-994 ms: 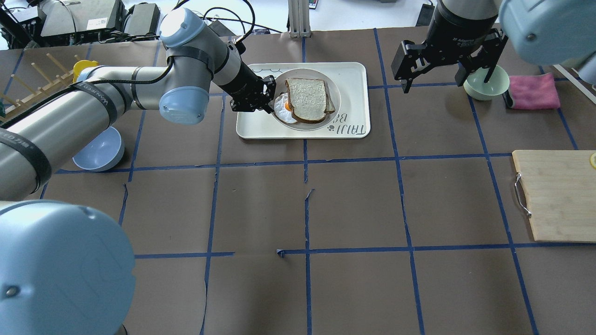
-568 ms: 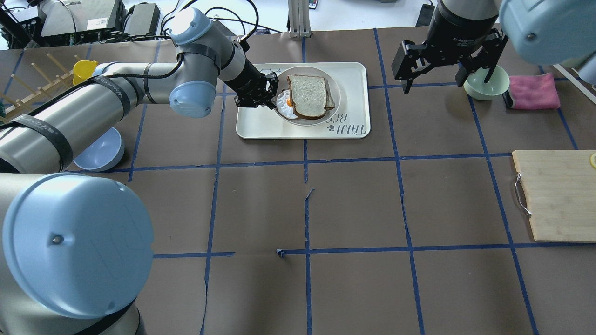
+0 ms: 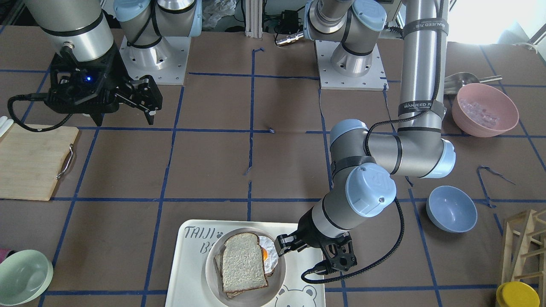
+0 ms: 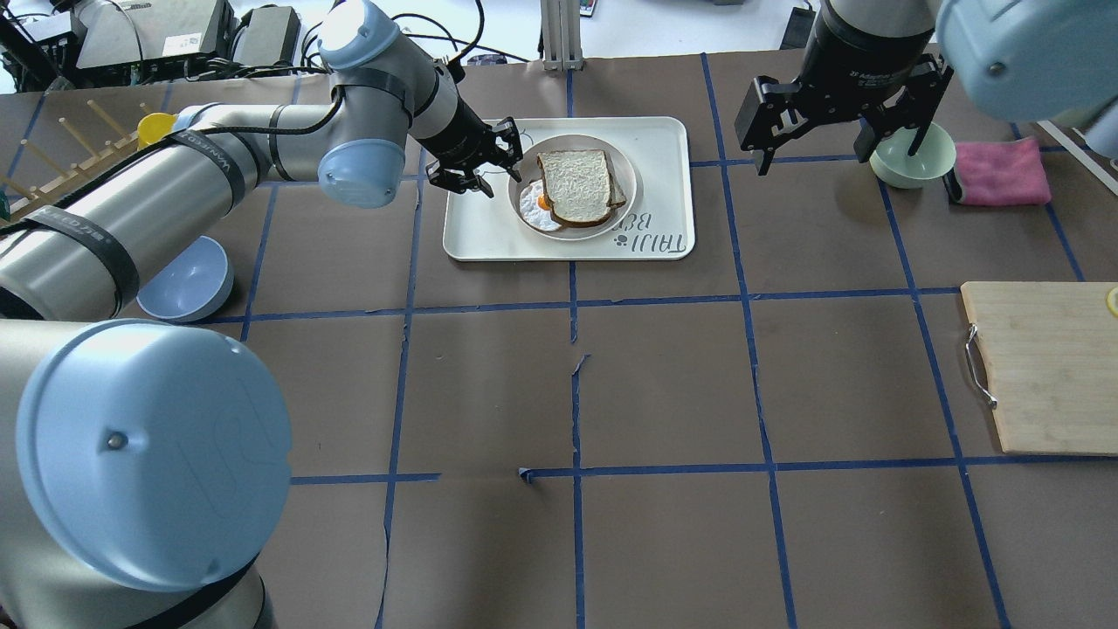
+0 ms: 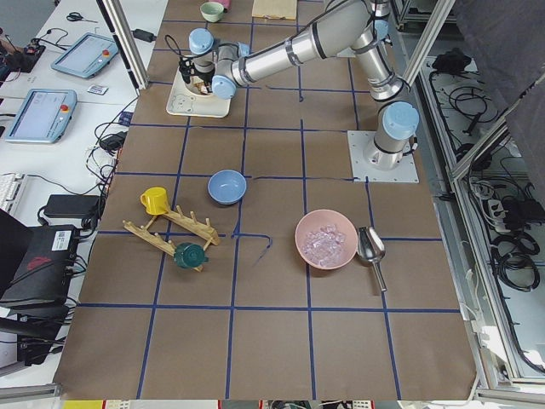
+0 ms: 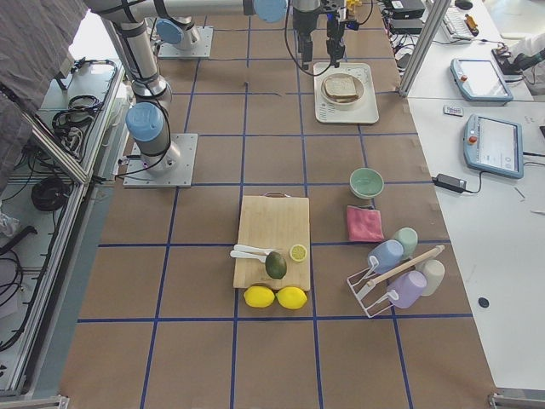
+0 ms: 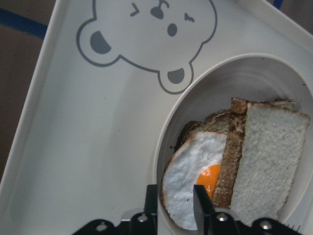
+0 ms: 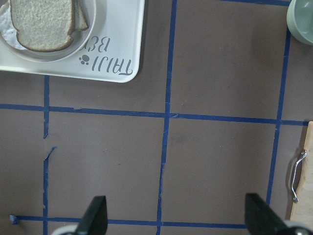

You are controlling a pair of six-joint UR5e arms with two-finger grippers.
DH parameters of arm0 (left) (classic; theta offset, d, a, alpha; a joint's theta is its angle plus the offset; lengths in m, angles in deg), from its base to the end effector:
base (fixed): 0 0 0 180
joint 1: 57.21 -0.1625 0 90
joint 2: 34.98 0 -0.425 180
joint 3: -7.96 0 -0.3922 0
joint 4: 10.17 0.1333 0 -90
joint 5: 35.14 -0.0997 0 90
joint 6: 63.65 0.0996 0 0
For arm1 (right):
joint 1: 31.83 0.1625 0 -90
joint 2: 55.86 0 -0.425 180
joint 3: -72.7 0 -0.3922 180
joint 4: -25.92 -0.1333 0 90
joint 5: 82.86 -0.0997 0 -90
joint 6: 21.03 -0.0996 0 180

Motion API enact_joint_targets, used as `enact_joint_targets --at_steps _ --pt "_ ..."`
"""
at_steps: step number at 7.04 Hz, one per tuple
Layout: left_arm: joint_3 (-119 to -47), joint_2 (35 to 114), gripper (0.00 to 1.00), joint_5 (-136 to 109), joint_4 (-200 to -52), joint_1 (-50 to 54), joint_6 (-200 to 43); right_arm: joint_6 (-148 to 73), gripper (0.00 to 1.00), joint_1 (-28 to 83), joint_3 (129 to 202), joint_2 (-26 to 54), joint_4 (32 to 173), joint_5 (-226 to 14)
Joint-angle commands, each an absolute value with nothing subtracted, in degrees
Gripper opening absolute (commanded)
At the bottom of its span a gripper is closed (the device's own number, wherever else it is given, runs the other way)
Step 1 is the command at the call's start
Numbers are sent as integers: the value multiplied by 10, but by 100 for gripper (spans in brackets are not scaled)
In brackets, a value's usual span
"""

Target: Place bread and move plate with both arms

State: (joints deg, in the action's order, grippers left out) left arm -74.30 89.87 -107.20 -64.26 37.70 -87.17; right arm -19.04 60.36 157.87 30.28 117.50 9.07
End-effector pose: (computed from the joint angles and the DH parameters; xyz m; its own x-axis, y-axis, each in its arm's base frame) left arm -0.2237 -0.6884 0.2542 -0.8992 -0.2752 0.3402 -0.2991 0.9540 -0.0188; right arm 0.1499 -0.5194 0.4982 -0.9968 -0.0713 0.0352 -0.0728 0.9964 -0.0433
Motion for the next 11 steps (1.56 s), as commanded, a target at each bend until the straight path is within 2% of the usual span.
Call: enact_joint_targets --at_steps 1,3,6,9,11 --pt "-733 813 100 -1090 -753 384 -870 -191 100 604 1579 303 1175 91" --pt "-729 703 100 -1126 -945 384 -812 -193 100 604 1579 303 1178 92" --pt "-738 594 100 -1212 -1086 381 -724 -191 100 604 1579 303 1177 92" --pt "-792 543 100 -1235 -1087 380 -680 -192 100 604 1579 303 1177 92" --pt "-807 546 100 -1235 -994 374 -680 -192 100 604 1579 303 1178 92"
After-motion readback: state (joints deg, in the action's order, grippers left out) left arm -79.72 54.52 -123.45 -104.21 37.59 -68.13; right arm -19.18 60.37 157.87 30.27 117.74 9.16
